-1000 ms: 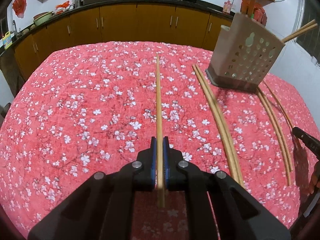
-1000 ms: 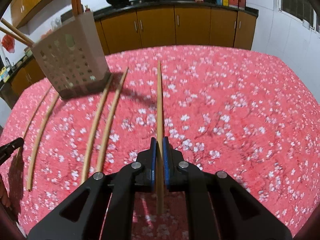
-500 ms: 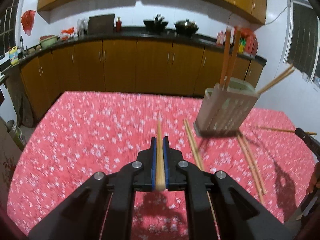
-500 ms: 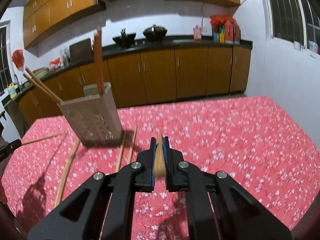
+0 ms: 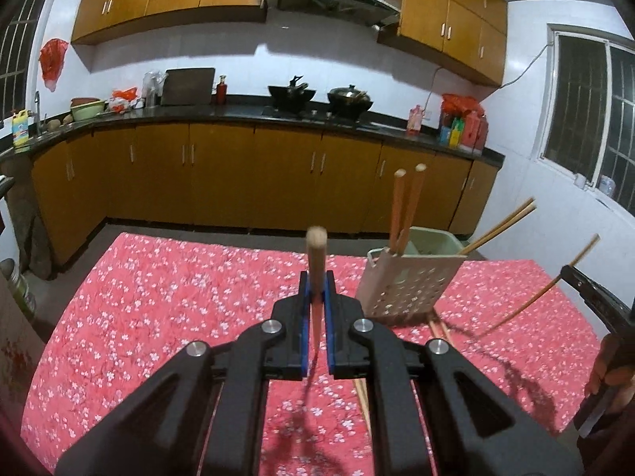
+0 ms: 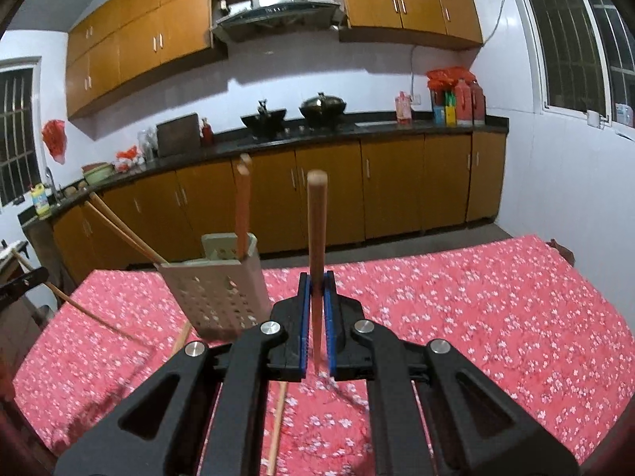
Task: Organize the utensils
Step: 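Lift both held chopsticks up over the perforated holder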
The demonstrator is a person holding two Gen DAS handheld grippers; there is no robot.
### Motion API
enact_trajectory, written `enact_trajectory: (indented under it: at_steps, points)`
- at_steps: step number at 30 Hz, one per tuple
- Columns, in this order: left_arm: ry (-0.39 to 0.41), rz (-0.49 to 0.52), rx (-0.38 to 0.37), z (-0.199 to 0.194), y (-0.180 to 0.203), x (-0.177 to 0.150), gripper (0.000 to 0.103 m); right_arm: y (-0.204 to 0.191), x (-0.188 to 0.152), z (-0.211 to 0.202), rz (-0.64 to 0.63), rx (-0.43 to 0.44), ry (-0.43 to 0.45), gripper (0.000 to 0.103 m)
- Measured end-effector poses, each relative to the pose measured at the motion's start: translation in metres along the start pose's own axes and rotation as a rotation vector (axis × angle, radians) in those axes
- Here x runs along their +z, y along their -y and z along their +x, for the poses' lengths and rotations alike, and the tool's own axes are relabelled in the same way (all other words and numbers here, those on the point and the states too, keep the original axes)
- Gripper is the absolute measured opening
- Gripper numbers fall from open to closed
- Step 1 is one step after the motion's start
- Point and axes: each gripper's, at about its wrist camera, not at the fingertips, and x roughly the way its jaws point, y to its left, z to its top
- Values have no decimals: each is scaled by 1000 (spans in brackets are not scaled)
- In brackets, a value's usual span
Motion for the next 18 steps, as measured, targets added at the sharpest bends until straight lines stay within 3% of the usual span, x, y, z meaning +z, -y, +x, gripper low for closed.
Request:
enact_trajectory:
  at_steps: [5,11,18]
  points:
    - [31,8,-66,-13,15,14,7,-8,24,-18,27,96,69,7]
    - [127,45,-140,-23,51,48,7,-31,62,-35,50,201,214,7]
    - [276,29,-146,-22,83,90,7,-53,88,-20,48,185,356,7]
